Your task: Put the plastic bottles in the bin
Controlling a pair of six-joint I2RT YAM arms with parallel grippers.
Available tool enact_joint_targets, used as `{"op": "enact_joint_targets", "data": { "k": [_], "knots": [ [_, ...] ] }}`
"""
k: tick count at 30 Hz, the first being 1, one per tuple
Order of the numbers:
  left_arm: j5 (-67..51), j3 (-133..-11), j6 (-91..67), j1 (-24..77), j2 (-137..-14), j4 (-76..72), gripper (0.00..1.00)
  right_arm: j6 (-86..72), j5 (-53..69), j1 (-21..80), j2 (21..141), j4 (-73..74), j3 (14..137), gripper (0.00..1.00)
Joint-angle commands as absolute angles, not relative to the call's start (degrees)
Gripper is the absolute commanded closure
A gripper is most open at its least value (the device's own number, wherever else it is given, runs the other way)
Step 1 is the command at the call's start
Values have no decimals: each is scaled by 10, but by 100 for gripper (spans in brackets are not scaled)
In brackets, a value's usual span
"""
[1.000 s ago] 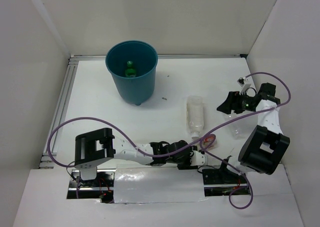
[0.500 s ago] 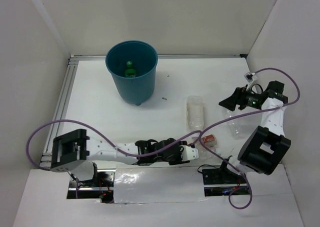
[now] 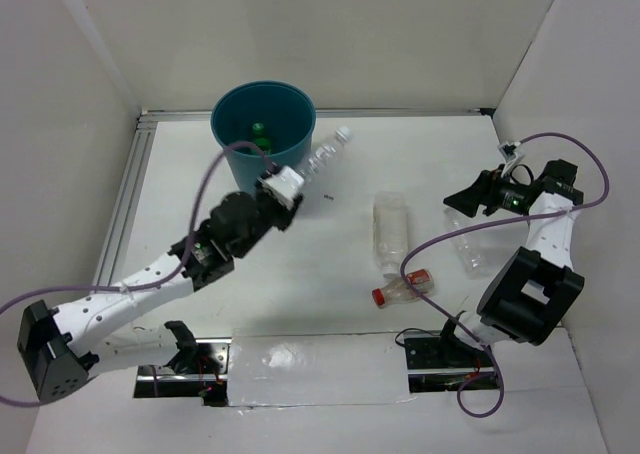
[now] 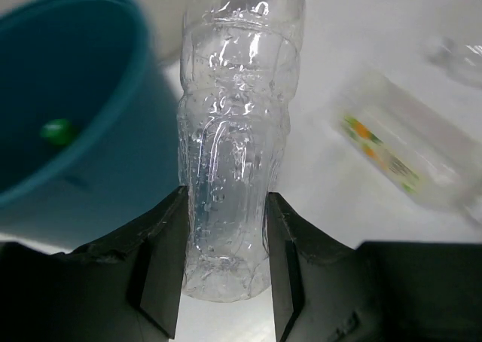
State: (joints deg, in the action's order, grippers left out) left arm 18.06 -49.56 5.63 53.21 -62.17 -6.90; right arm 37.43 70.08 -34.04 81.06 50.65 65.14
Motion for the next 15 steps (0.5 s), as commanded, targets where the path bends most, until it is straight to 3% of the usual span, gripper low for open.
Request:
{"op": "enact_joint_targets", "data": {
  "k": [1, 7, 12, 14, 15],
  "knots": [
    [186, -551, 32, 441, -591, -123, 100, 394, 712, -344, 810, 518, 651, 10],
    [212, -596, -5, 323, -640, -206, 100, 408, 701, -344, 810, 523, 628, 10],
    [243, -617, -39, 294, -702, -235, 99, 422, 674, -344, 810, 521, 606, 7],
    [248, -632, -54, 272, -736, -241, 95, 409, 654, -344, 804, 506, 599, 0],
    [255, -647, -60, 272, -750, -241, 88, 403, 644, -344, 804, 501, 599, 0]
  ]
}}
